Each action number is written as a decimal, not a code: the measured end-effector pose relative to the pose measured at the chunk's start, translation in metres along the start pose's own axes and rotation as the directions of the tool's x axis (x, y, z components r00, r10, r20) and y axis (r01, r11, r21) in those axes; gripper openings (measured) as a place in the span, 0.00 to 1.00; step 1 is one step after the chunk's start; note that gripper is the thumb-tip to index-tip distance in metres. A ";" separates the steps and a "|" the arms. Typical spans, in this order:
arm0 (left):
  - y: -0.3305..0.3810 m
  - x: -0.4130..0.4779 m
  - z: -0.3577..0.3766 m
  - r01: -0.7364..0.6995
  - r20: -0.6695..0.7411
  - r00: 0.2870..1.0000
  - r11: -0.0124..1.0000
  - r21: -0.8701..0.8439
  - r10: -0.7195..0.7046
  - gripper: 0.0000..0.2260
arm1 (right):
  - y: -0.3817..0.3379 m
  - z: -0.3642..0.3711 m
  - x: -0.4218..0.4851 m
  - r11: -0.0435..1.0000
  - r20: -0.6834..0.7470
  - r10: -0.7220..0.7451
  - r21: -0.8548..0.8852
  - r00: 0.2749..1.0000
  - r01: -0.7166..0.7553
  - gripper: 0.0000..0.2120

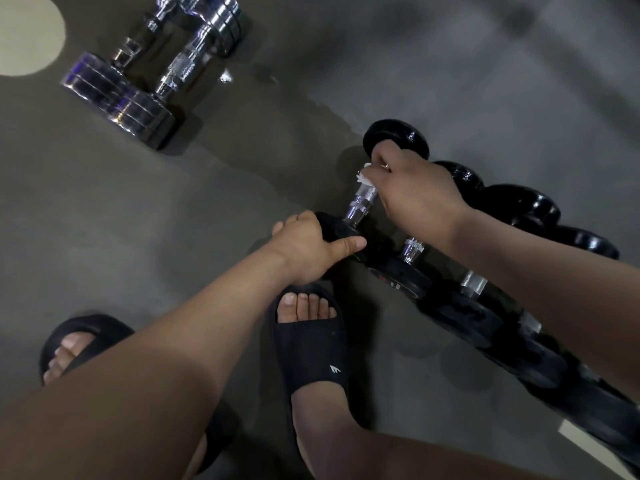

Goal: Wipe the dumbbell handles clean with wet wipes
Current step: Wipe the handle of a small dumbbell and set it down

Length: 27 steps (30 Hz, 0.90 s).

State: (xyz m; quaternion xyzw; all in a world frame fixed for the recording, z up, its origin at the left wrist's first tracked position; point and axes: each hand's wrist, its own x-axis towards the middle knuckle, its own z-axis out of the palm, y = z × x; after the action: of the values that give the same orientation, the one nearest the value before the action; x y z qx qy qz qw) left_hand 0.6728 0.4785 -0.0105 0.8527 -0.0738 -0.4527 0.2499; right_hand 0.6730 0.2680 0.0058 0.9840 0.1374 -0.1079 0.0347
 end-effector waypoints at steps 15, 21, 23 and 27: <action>0.007 -0.007 -0.004 -0.001 0.003 1.000 1.000 0.007 0.001 0.40 | 0.024 0.007 0.002 0.996 0.121 -0.083 0.047 0.989 0.078 0.32; 0.007 -0.008 -0.002 0.007 0.003 1.000 1.000 -0.005 -0.007 0.40 | 0.022 -0.005 0.034 0.988 0.337 -0.101 -0.075 0.936 0.133 0.24; 0.007 -0.008 -0.003 0.010 0.004 1.000 1.000 -0.003 -0.010 0.41 | 0.025 -0.002 0.030 0.987 0.307 -0.129 -0.049 0.943 0.151 0.23; 0.008 -0.007 -0.004 0.013 0.000 1.000 1.000 -0.014 -0.013 0.41 | 0.033 0.009 0.016 0.979 0.123 -0.198 0.072 0.973 0.190 0.24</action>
State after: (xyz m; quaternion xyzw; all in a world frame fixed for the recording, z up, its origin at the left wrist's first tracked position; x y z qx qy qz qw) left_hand 0.6728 0.4759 0.0008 0.8515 -0.0649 -0.4547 0.2529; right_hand 0.6958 0.2393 -0.0050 0.9574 0.2271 -0.1783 0.0034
